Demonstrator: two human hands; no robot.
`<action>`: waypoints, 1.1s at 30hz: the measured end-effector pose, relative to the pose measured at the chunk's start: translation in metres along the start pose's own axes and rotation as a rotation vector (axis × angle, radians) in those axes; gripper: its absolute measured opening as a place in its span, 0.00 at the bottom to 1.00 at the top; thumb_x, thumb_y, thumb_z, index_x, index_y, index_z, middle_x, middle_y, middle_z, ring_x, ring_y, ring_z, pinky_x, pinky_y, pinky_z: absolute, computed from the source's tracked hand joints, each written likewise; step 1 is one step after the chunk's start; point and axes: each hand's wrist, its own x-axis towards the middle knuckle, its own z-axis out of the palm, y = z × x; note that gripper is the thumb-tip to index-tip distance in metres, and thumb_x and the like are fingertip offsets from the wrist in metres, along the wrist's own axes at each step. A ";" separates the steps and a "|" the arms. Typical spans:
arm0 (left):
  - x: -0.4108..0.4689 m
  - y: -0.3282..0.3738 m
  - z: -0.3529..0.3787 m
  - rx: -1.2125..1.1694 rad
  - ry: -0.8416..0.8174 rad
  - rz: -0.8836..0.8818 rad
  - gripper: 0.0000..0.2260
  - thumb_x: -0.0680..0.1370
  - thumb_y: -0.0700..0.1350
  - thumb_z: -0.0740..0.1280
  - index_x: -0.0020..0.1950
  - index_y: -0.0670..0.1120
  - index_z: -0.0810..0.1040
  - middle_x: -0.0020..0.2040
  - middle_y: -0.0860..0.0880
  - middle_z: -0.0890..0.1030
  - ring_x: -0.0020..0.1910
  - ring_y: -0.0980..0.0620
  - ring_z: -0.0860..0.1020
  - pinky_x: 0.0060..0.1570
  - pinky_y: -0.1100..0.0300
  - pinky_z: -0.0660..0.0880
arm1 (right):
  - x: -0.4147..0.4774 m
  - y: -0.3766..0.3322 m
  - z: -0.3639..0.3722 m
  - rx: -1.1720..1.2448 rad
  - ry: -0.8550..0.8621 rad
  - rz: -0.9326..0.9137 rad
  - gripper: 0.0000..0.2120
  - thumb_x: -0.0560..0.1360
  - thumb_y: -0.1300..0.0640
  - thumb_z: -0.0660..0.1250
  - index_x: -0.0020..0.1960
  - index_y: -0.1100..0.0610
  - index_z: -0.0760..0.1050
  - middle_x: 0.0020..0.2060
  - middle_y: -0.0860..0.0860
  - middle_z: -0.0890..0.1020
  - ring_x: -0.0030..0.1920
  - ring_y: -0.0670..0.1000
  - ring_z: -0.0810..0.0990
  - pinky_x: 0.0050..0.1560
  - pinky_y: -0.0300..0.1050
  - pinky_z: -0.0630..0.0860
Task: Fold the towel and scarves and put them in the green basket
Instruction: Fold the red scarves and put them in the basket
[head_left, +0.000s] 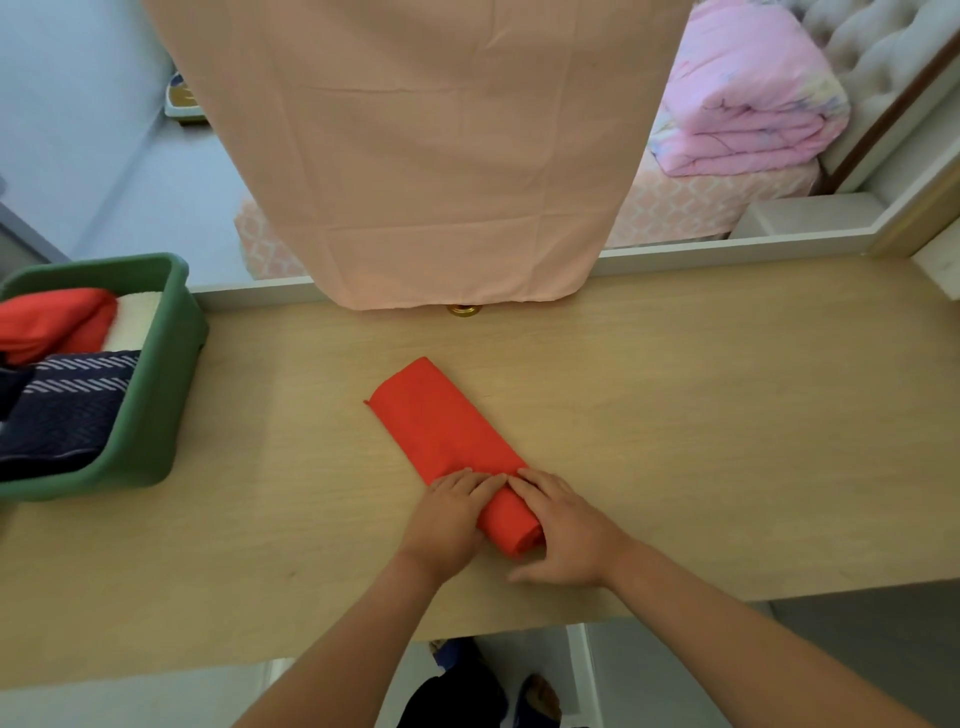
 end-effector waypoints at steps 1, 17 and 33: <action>0.000 -0.003 -0.003 -0.064 -0.004 -0.008 0.26 0.70 0.45 0.67 0.69 0.51 0.75 0.62 0.50 0.79 0.61 0.47 0.77 0.65 0.53 0.69 | -0.004 0.004 0.002 -0.007 0.001 -0.015 0.59 0.60 0.29 0.70 0.81 0.48 0.45 0.79 0.47 0.50 0.77 0.47 0.52 0.77 0.45 0.54; -0.034 -0.019 -0.013 -0.926 0.270 -0.591 0.19 0.70 0.62 0.64 0.49 0.49 0.82 0.46 0.49 0.83 0.49 0.51 0.81 0.55 0.44 0.75 | 0.038 -0.044 -0.023 0.318 0.324 -0.087 0.10 0.76 0.51 0.69 0.57 0.49 0.75 0.39 0.41 0.81 0.39 0.44 0.80 0.41 0.40 0.72; -0.013 -0.063 -0.024 -0.180 0.553 -0.414 0.14 0.73 0.41 0.70 0.58 0.47 0.78 0.59 0.47 0.74 0.55 0.48 0.73 0.55 0.56 0.71 | 0.117 -0.062 0.003 0.143 0.297 0.045 0.25 0.80 0.55 0.63 0.75 0.54 0.61 0.67 0.57 0.72 0.58 0.61 0.79 0.57 0.55 0.76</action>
